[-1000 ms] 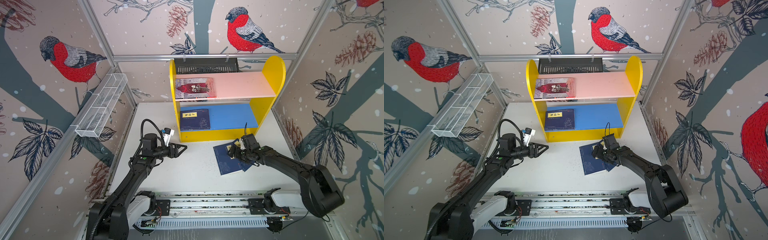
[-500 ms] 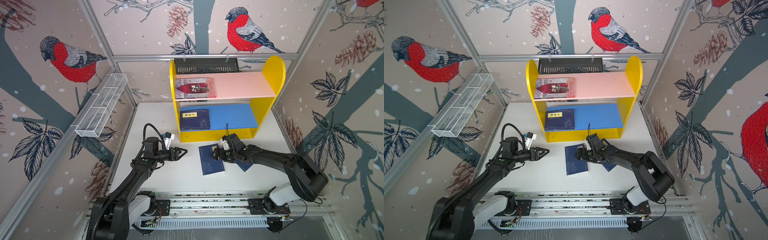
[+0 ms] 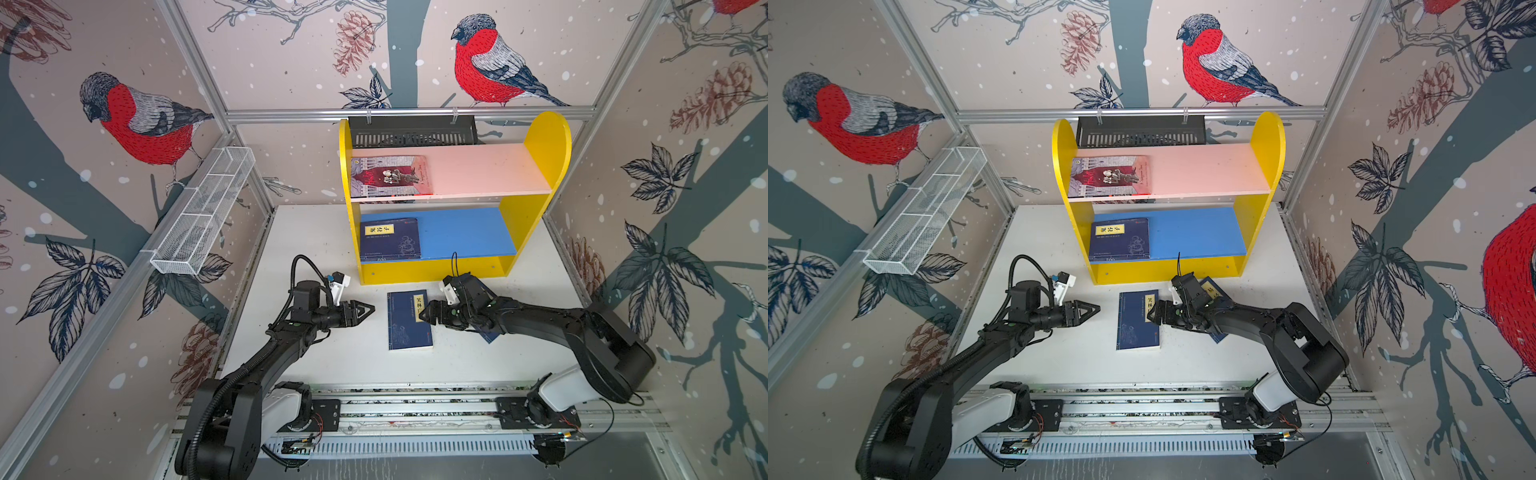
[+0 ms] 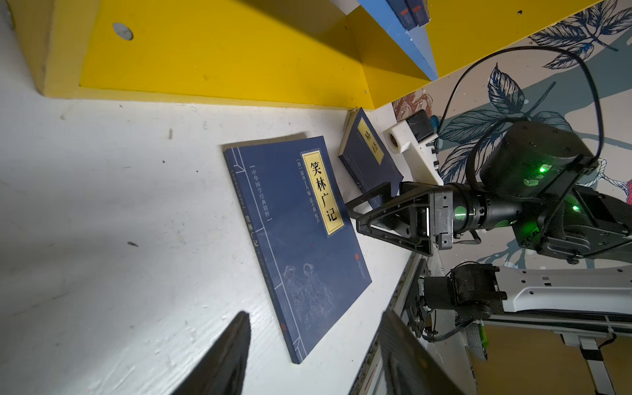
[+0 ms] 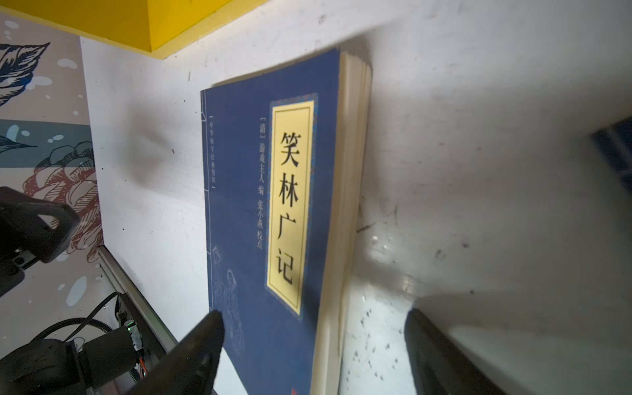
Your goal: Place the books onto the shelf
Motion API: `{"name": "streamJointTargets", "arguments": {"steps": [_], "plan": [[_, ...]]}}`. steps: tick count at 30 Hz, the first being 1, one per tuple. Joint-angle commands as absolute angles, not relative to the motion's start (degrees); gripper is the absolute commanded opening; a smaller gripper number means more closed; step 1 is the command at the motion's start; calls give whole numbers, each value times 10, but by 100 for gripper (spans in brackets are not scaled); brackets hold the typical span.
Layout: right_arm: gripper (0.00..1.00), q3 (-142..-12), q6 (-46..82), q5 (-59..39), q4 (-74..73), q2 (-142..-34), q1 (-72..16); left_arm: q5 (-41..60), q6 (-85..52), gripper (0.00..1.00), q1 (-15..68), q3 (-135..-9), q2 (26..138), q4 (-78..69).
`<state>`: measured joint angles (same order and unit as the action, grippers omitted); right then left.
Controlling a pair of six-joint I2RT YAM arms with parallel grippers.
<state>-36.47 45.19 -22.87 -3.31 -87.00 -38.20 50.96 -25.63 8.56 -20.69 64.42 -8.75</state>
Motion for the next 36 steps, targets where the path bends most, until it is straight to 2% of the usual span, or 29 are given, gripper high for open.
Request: {"name": "streamJointTargets", "arguments": {"steps": [1,11,19,36], "plan": [[81,-360,454,-263,-71,-880,-378,526,-271,59,95,-199,661,-136],[69,-349,459,-300,-129,-916,-378,516,-281,50,144,-198,731,-176],[63,-353,465,-303,-152,-930,-381,492,-293,49,171,-186,761,-190],[54,-392,453,-323,-156,-973,-398,464,-285,48,175,-194,819,-176]]}}
